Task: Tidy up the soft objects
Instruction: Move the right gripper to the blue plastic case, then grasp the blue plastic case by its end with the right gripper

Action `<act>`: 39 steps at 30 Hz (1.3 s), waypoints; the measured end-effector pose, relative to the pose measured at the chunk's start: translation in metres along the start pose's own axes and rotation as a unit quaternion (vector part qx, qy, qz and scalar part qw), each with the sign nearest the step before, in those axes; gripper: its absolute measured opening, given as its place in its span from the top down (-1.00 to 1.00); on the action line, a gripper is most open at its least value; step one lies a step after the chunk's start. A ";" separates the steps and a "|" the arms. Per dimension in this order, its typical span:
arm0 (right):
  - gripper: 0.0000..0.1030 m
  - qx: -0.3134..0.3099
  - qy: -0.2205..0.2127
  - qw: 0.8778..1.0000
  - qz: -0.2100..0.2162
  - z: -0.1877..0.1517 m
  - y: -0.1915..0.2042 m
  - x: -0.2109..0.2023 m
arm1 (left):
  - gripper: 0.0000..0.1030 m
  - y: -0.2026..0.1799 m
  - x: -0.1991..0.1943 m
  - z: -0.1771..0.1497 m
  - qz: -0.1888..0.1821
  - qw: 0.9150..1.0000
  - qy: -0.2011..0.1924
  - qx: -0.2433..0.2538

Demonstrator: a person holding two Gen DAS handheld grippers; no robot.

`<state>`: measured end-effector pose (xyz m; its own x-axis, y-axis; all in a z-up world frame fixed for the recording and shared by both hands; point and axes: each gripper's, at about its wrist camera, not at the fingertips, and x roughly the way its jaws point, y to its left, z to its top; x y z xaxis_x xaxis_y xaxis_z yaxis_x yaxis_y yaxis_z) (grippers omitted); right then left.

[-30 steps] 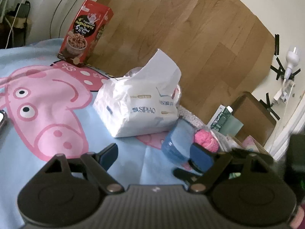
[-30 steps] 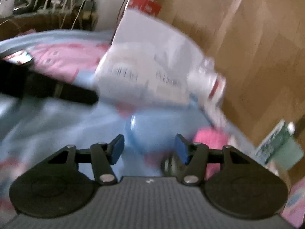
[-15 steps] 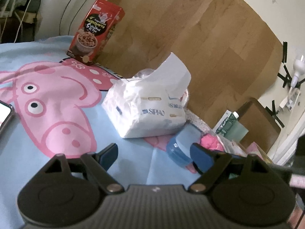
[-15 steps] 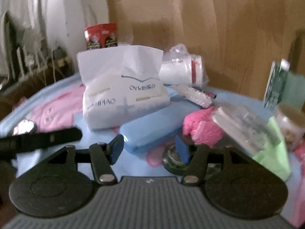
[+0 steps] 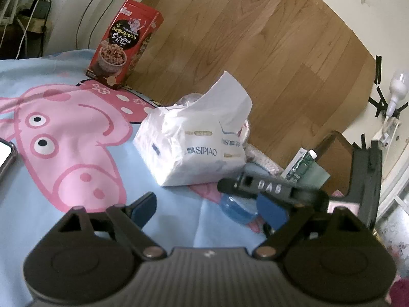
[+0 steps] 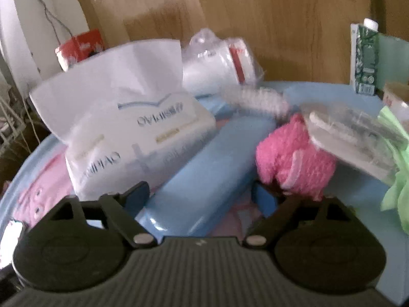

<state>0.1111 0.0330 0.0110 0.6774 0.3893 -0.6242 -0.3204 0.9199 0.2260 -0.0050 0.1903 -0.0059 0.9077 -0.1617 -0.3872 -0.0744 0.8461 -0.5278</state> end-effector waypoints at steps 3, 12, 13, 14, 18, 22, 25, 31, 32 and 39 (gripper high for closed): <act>-0.50 0.001 0.008 1.000 0.012 0.001 -0.006 -0.007 | -0.72 0.001 0.000 0.000 -0.002 1.000 0.001 -0.002; -0.27 -0.132 0.059 0.980 0.133 -0.040 -0.012 -0.074 | -0.72 0.001 0.002 0.000 -0.001 1.000 0.008 -0.002; -0.24 -0.156 0.062 0.975 0.148 -0.047 -0.014 -0.083 | -0.72 0.000 0.003 0.000 -0.001 1.000 0.011 0.000; -0.20 -0.182 0.064 0.968 0.158 -0.055 -0.016 -0.092 | -0.72 0.000 0.004 0.000 -0.002 1.000 0.015 0.002; -0.22 -0.248 0.057 0.957 0.142 -0.078 -0.032 -0.118 | -0.75 -0.004 0.009 -0.001 -0.004 0.999 0.034 0.014; -0.48 -0.185 0.033 0.977 0.105 -0.077 -0.062 -0.130 | -0.75 -0.010 0.013 -0.004 0.003 0.998 0.050 0.030; -0.49 -0.133 0.022 0.985 0.103 -0.078 -0.081 -0.138 | -0.75 -0.015 0.015 -0.005 0.012 0.997 0.057 0.043; -0.49 -0.134 0.016 0.984 0.114 -0.087 -0.081 -0.145 | -0.75 -0.014 0.011 -0.005 0.002 0.997 0.059 0.041; -0.49 -0.138 0.015 0.983 0.118 -0.086 -0.078 -0.143 | -0.75 -0.013 0.009 -0.005 -0.004 0.998 0.058 0.036; -0.51 -0.187 0.009 0.973 0.133 -0.084 -0.062 -0.131 | -0.65 -0.020 0.005 -0.006 -0.016 0.997 0.071 0.030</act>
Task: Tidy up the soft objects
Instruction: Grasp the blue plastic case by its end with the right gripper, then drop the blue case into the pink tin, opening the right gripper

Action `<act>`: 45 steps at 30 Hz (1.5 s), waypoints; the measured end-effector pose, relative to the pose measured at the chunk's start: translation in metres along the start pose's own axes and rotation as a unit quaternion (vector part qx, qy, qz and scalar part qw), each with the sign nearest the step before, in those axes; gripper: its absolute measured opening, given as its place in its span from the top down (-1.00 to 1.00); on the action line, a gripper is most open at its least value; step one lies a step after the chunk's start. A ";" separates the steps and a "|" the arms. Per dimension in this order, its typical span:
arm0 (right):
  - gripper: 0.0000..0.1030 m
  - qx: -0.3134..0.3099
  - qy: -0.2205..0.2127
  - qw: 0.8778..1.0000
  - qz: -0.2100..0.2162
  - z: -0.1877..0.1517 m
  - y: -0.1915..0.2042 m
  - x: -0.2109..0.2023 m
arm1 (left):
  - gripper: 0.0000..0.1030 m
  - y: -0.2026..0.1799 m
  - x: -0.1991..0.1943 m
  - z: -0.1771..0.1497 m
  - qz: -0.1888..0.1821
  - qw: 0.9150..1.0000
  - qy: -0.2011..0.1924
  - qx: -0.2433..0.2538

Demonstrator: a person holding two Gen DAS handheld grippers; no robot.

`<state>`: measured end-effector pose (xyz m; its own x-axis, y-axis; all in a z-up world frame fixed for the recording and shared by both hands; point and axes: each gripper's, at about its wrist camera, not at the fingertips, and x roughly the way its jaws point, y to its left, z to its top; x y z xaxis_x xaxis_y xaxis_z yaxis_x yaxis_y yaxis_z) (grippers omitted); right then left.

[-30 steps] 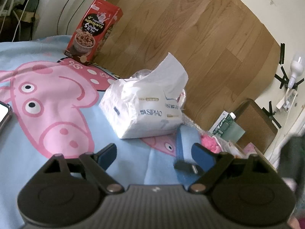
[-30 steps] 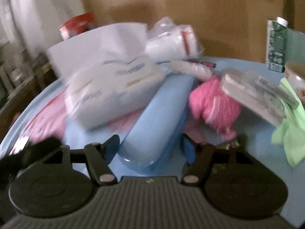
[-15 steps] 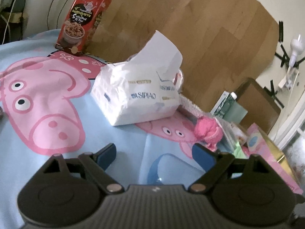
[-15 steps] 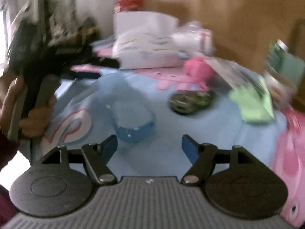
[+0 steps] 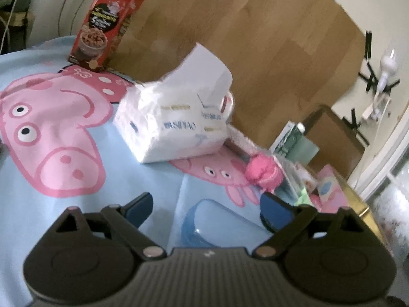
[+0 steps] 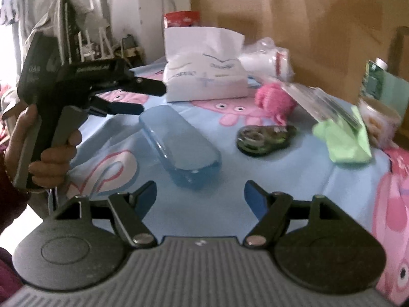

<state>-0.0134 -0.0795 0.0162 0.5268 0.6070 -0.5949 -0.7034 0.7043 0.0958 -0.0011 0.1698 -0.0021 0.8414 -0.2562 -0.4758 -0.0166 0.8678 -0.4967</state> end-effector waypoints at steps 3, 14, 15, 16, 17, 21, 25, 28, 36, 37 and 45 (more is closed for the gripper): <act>-0.42 -0.002 0.002 1.000 0.012 0.004 0.001 0.014 | -0.24 -0.010 0.013 -0.006 -0.013 0.999 0.041 0.010; -0.19 0.017 -0.081 0.992 -0.099 -0.018 -0.023 -0.060 | -0.20 -0.123 0.044 0.009 -0.077 0.992 0.059 0.086; -0.19 0.023 -0.092 0.988 -0.123 -0.022 -0.030 -0.072 | -0.20 -0.144 0.053 0.011 -0.090 0.989 0.062 0.102; -0.19 0.029 -0.102 0.984 -0.147 -0.025 -0.036 -0.083 | -0.19 -0.166 0.061 0.013 -0.104 0.985 0.064 0.119; -0.19 0.034 -0.112 0.978 -0.172 -0.029 -0.044 -0.094 | -0.20 -0.186 0.068 0.014 -0.117 0.982 0.065 0.136; -0.19 0.059 -0.139 0.956 -0.253 -0.042 -0.080 -0.136 | -0.21 -0.274 0.103 0.007 -0.171 0.963 0.067 0.195; -0.19 0.083 -0.142 0.935 -0.313 -0.057 -0.120 -0.164 | -0.20 -0.346 0.135 -0.009 -0.201 0.950 0.073 0.227; -0.19 0.101 -0.133 0.917 -0.361 -0.069 -0.150 -0.171 | -0.38 -0.382 0.157 -0.026 -0.205 0.943 0.087 0.245; -0.35 0.164 -0.170 0.886 -0.398 -0.089 -0.170 -0.192 | -0.40 -0.359 0.149 -0.042 -0.194 0.944 0.101 0.248; -0.35 0.168 -0.176 0.889 -0.388 -0.088 -0.169 -0.193 | -0.44 -0.345 0.140 -0.039 -0.190 0.945 0.097 0.247; -0.26 0.143 -0.193 0.937 -0.252 -0.053 -0.132 -0.152 | -0.47 -0.201 0.077 -0.030 -0.084 0.971 0.062 0.216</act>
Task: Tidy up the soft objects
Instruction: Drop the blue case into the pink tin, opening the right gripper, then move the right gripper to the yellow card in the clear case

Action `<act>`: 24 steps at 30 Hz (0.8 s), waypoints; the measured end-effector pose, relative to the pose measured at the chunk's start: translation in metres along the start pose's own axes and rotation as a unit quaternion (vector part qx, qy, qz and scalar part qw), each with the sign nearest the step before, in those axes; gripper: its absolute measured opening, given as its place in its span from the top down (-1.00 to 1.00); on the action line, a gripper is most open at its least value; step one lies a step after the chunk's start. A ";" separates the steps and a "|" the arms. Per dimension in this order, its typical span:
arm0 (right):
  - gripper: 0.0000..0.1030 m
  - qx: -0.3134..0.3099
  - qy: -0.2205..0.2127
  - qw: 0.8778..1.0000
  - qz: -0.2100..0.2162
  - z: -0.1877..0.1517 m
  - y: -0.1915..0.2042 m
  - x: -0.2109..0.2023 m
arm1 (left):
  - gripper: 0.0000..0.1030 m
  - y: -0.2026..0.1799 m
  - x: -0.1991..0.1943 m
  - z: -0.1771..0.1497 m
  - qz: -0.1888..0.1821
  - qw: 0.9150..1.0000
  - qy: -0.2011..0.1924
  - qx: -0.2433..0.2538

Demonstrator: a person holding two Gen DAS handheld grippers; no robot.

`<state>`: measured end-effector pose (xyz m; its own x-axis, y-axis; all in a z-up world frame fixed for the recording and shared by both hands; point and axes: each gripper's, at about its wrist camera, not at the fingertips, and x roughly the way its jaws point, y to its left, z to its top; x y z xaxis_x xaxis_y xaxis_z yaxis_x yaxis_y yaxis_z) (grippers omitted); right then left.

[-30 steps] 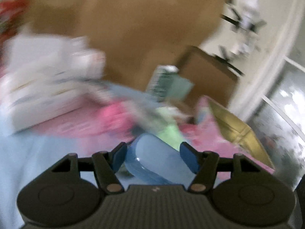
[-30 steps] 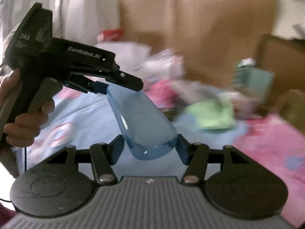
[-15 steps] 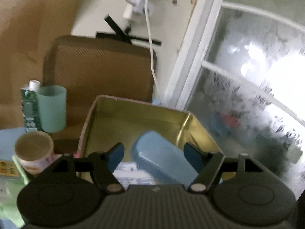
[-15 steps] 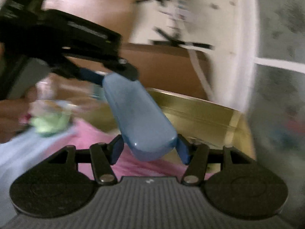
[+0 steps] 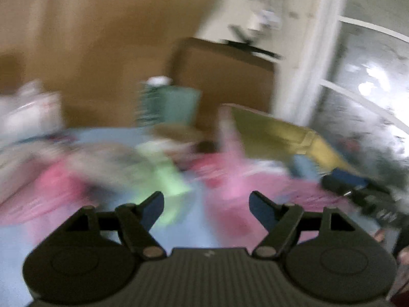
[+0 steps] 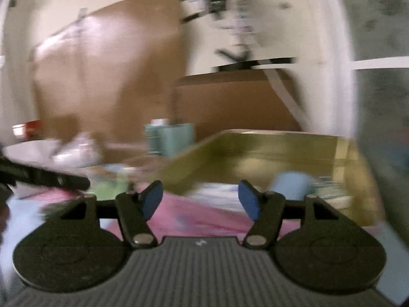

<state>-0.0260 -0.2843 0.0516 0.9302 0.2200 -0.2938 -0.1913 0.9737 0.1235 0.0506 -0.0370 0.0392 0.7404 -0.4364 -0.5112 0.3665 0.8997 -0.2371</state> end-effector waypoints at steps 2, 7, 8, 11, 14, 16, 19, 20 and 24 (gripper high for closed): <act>-0.25 -0.018 0.016 0.999 0.036 -0.001 0.024 0.013 | -0.47 0.037 -0.019 -0.014 0.042 0.999 -0.002 -0.029; -0.25 -0.106 0.047 0.989 0.091 -0.002 0.095 0.060 | -0.47 0.118 -0.053 -0.038 0.134 0.985 -0.019 -0.109; -0.25 -0.123 0.050 0.986 0.097 -0.001 0.107 0.072 | -0.47 0.130 -0.056 -0.040 0.143 0.982 -0.024 -0.125; -0.24 -0.174 0.059 0.978 0.100 0.006 0.138 0.109 | -0.47 0.152 -0.061 -0.047 0.144 0.974 -0.035 -0.171; -0.23 -0.181 0.072 0.976 0.095 0.017 0.149 0.141 | -0.47 0.159 -0.065 -0.048 0.131 0.971 -0.051 -0.192; -0.23 -0.176 0.076 0.977 0.089 0.027 0.152 0.157 | -0.47 0.159 -0.066 -0.048 0.121 0.973 -0.052 -0.190; -0.22 -0.175 0.089 0.978 0.073 0.035 0.155 0.178 | -0.47 0.154 -0.066 -0.048 0.119 0.975 -0.064 -0.175; -0.22 -0.176 0.095 0.978 0.067 0.035 0.156 0.186 | -0.48 0.153 -0.066 -0.048 0.120 0.976 -0.066 -0.170; 0.10 -0.198 0.128 0.971 0.039 0.024 0.157 0.209 | -0.53 0.149 -0.067 -0.049 0.115 0.978 -0.073 -0.159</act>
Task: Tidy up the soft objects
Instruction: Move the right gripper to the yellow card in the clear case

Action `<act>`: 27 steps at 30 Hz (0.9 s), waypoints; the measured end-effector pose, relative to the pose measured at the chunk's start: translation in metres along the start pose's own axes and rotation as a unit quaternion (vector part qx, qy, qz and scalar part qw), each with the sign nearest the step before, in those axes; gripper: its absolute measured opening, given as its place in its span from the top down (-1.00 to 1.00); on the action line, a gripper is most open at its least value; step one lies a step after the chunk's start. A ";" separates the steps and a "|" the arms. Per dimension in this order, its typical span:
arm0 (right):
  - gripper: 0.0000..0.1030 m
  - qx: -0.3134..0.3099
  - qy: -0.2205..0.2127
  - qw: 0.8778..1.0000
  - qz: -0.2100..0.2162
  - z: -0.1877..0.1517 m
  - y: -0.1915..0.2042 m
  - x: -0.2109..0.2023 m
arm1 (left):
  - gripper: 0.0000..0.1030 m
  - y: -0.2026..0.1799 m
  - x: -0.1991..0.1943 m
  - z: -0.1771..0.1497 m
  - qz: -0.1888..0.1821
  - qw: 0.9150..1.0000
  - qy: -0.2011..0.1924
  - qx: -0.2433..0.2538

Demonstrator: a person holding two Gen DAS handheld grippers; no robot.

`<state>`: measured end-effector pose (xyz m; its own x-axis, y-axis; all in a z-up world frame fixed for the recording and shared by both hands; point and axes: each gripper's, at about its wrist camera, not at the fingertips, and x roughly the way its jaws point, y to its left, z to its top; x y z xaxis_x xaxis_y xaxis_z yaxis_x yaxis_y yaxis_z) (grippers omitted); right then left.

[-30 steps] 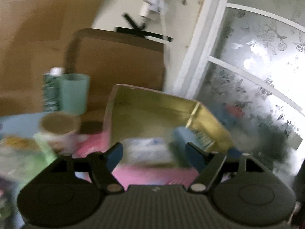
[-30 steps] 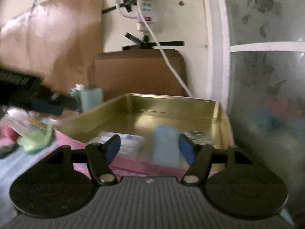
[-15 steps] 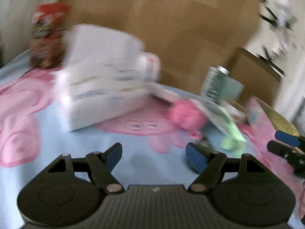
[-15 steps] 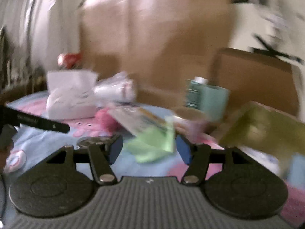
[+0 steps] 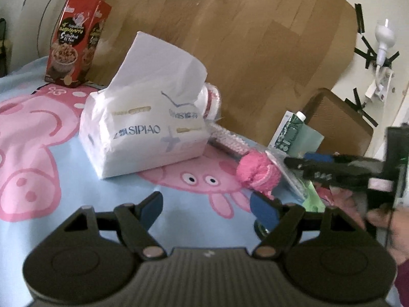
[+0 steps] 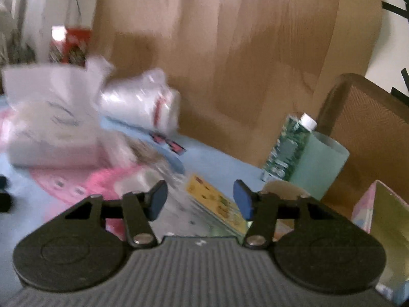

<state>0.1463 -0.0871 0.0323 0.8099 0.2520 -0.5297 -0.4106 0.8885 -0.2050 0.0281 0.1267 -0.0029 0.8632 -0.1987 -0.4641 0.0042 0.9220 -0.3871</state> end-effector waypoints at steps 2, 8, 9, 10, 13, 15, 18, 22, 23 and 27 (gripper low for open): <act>0.47 0.003 -0.003 1.000 -0.003 -0.006 -0.001 -0.004 | -0.54 0.001 -0.001 0.000 -0.004 1.000 -0.004 -0.001; 0.71 -0.005 -0.054 0.997 -0.046 -0.027 0.004 -0.053 | -0.54 0.002 -0.001 0.000 -0.012 1.000 -0.003 -0.003; 0.71 -0.004 -0.060 0.997 -0.045 -0.032 0.005 -0.064 | -0.54 0.002 -0.001 0.000 -0.013 1.000 -0.004 -0.004; 0.71 -0.006 -0.066 0.997 -0.039 -0.037 0.007 -0.076 | -0.54 0.002 -0.001 0.000 -0.013 1.000 -0.004 -0.004; 0.71 -0.028 -0.083 0.996 -0.006 -0.060 0.025 -0.116 | -0.54 0.003 -0.002 0.000 -0.013 1.000 -0.003 -0.007; 0.66 -0.047 -0.064 0.996 0.047 -0.077 0.040 -0.134 | -0.54 0.003 -0.001 0.001 -0.013 1.000 0.000 -0.007; 0.29 -0.044 -0.053 0.993 0.097 -0.100 0.054 -0.158 | -0.54 0.001 0.000 0.000 -0.014 1.000 0.005 -0.004; -0.09 0.032 -0.051 0.991 0.122 -0.112 0.046 -0.173 | -0.54 -0.002 0.000 0.000 -0.014 1.000 0.011 0.002; -0.09 0.051 -0.051 0.990 0.121 -0.114 0.042 -0.174 | -0.54 -0.004 0.000 0.000 -0.014 1.000 0.015 0.003; -0.10 0.096 -0.026 0.987 0.124 -0.113 0.032 -0.161 | -0.54 -0.019 -0.005 -0.008 -0.033 0.999 0.032 0.017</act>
<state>-0.0439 -0.1426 0.0183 0.7161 0.4862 -0.5008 -0.5160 0.8519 0.0892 0.0201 0.1072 0.0004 0.8264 -0.2798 -0.4886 0.0781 0.9163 -0.3927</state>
